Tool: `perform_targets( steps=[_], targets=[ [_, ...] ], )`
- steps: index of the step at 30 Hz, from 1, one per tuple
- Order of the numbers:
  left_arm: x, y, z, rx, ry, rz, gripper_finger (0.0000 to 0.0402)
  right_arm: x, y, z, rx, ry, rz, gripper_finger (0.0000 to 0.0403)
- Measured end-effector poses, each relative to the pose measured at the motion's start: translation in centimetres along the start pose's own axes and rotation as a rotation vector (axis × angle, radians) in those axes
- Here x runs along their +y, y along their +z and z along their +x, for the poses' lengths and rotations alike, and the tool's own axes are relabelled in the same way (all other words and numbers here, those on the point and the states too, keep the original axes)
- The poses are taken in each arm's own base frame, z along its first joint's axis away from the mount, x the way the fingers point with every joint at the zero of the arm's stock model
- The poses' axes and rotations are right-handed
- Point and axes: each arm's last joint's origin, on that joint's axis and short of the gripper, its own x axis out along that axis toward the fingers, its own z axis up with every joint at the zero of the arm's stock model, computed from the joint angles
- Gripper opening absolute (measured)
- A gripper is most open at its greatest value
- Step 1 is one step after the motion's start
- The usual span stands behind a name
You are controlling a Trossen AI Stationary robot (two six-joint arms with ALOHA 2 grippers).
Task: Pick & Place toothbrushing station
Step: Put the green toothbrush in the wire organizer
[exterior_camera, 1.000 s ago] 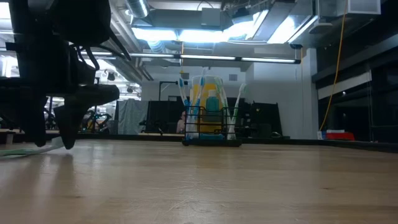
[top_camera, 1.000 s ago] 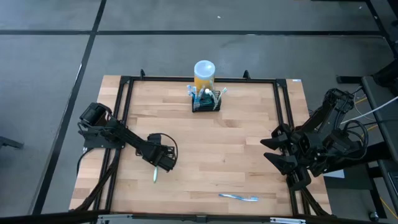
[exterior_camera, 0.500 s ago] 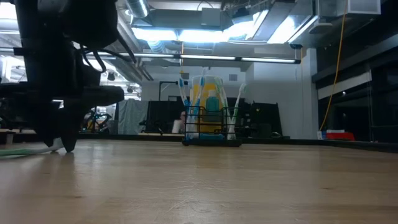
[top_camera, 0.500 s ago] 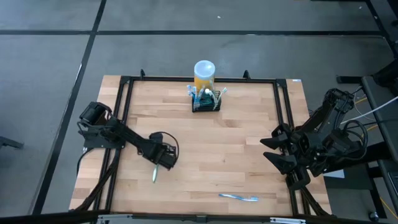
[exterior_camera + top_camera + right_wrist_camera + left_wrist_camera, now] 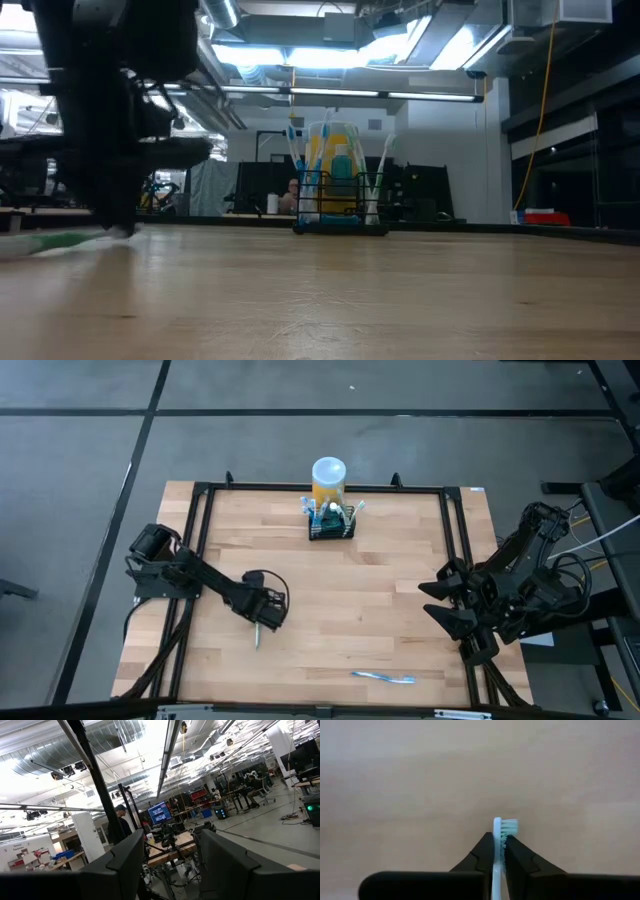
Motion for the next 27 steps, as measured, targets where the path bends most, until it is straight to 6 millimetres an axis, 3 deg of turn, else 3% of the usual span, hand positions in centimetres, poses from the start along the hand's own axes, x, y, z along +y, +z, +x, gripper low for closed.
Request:
perform_targets(
  steps=[8, 18, 23, 27],
  targets=[
    [-2.6, 1.0, -2.3, -0.272, -0.212, -0.032, 0.0015, 0.0, 0.0, 0.0, 0.000, 0.000, -0.003, 0.0200],
    [-8.8, 4.4, -6.4, -0.789, -0.513, -0.069, 0.0015, 0.2, 0.0, -0.3, 0.007, 0.013, -0.049, 0.0200],
    [-11.9, 8.2, -7.8, -0.907, -0.519, 0.127, 0.0015, 0.5, 0.0, -0.8, 0.025, -0.008, -0.085, 0.0200],
    [-13.9, 12.3, -8.5, -1.020, -0.718, 0.400, 0.0015, 0.7, 0.0, -1.2, 0.042, -0.027, -0.101, 0.0200]
  ],
)
